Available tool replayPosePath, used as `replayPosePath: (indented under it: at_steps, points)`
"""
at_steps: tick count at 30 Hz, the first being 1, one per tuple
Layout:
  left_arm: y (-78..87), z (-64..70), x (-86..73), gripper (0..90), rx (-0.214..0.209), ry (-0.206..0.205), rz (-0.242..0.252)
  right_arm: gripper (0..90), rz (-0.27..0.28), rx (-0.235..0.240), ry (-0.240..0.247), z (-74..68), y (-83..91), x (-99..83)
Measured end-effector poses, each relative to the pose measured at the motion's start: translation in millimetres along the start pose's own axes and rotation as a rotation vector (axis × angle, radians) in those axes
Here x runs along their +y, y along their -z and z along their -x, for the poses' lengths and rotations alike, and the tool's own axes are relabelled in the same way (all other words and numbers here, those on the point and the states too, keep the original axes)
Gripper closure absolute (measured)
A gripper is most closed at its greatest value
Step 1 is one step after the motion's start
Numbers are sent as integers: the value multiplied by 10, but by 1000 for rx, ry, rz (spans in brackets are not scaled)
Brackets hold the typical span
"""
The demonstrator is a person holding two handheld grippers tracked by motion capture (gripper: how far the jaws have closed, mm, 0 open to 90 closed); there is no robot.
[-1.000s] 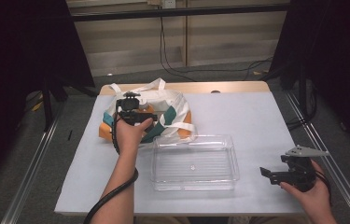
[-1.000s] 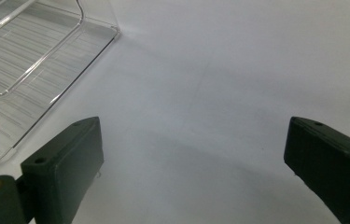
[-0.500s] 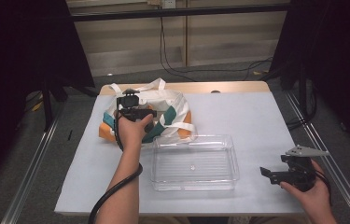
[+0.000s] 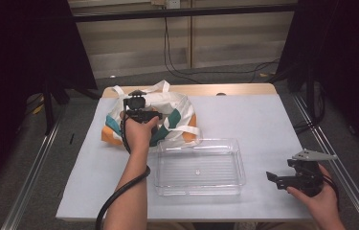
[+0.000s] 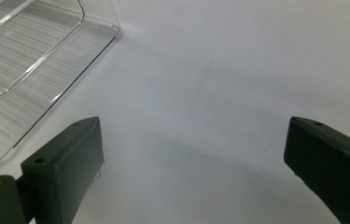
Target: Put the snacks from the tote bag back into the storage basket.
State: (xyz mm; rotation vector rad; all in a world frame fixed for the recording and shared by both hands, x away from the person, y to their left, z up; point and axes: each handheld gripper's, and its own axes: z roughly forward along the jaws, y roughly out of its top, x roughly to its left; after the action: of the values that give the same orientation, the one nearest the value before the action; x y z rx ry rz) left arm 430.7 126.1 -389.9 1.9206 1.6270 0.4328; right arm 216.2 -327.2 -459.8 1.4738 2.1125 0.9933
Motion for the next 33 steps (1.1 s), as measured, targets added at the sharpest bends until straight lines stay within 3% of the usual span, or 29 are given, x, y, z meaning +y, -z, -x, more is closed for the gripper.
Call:
replayPosePath:
  at_steps: [14,18,23,29,33]
  points:
    - [-23,45,40,296,10,11,-28,47,-3,1,-7,4,-1,-3]
    - [-10,43,53,300,10,26,-49,46,-5,5,-8,-1,-12,-10]
    - [5,50,91,304,11,11,-90,47,-4,13,-7,-8,-17,-8]
    - [39,2,124,306,-22,23,-115,47,-4,11,-6,-1,-25,-12]
    - [101,-22,170,306,-38,9,-135,46,-6,15,-10,-3,-23,-11]
